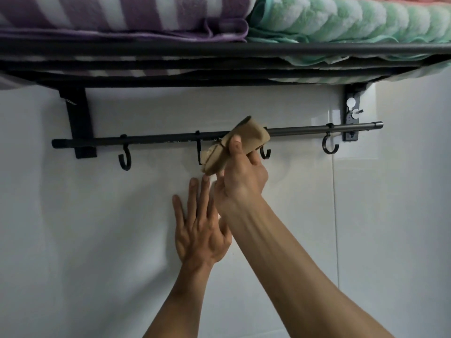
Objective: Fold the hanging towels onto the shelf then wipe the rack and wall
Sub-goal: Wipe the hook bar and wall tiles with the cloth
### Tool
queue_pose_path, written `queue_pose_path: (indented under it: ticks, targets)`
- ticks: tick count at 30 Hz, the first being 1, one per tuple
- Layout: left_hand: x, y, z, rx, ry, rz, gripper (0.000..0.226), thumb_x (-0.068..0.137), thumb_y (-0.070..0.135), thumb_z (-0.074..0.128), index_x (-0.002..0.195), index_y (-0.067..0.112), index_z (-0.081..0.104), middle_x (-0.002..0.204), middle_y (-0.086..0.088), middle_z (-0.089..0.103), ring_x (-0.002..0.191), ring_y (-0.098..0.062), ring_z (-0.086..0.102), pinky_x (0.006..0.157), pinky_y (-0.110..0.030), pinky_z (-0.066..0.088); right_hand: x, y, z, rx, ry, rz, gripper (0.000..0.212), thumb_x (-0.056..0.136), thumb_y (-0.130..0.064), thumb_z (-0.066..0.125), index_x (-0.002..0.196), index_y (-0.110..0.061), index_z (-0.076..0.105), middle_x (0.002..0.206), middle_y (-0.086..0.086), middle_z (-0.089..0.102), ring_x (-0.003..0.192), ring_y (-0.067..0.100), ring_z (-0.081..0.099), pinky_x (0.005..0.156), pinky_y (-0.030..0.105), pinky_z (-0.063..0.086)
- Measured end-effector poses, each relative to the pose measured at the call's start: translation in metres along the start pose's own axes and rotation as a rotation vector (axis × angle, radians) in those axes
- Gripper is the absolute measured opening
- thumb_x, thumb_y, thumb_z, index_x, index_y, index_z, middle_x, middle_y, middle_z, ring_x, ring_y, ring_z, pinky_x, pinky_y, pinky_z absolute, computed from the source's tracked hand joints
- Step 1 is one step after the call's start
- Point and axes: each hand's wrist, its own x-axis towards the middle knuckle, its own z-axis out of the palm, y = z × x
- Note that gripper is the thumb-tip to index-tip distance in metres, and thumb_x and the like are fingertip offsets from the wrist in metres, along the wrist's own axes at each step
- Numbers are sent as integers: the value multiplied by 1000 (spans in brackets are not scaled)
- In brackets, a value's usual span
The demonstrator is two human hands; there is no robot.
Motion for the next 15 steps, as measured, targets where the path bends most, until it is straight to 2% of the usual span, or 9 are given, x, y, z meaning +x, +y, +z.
queue_pose_path:
  ticks: [1,3,5,7,9,12,13,15]
  targets:
    - [0,0,0,0,-23,-2,103,72,53,61,157,11,22,167,-8,5,155,-30,4,120,-62,9,0,2,2,-15,-4,4,6,94,-20,71,93,-15,74,71,-6,72,69,9,69,77,31,60]
    - [0,0,-1,-3,-48,10,96,77,60,44,156,10,26,167,-9,7,154,-31,4,120,-62,7,0,8,-1,-53,-45,15,12,91,-22,75,81,-16,73,69,-5,74,74,14,71,74,32,59]
    - [-1,-1,-1,-23,-57,13,93,80,63,32,157,10,24,167,-10,4,154,-31,4,120,-62,8,-2,13,-5,-86,-96,32,12,86,-23,80,86,-12,75,80,3,78,83,20,74,79,33,59]
    - [-1,-1,-2,-30,-39,8,94,83,62,37,158,10,17,167,-10,0,154,-31,5,120,-63,10,-5,10,-6,-92,-118,36,22,83,-20,83,97,-5,75,90,11,78,88,25,76,89,39,59]
    - [0,0,-4,-49,-15,-8,91,89,57,44,160,15,5,168,-10,4,154,-31,6,120,-63,11,-2,0,-8,-58,-105,10,20,83,-14,82,96,-2,72,84,10,78,83,24,76,88,40,60]
    - [1,2,-7,-97,39,-23,73,97,52,20,160,19,4,167,-11,12,154,-30,9,119,-63,14,8,-11,-14,-40,-70,-35,9,87,-16,78,85,-10,71,70,1,76,75,17,74,81,34,61]
    - [1,2,-8,-94,38,-19,73,97,51,20,160,20,3,166,-11,14,154,-30,9,119,-63,13,8,-11,-16,-43,-70,-40,9,87,-18,78,85,-12,72,71,0,76,75,17,74,76,31,60]
    - [0,1,-5,-70,4,-5,86,93,52,39,160,20,-2,166,-11,14,154,-31,10,120,-62,12,6,-4,-16,-69,-109,-26,10,86,-17,79,85,-10,74,75,4,76,77,19,73,72,29,57]
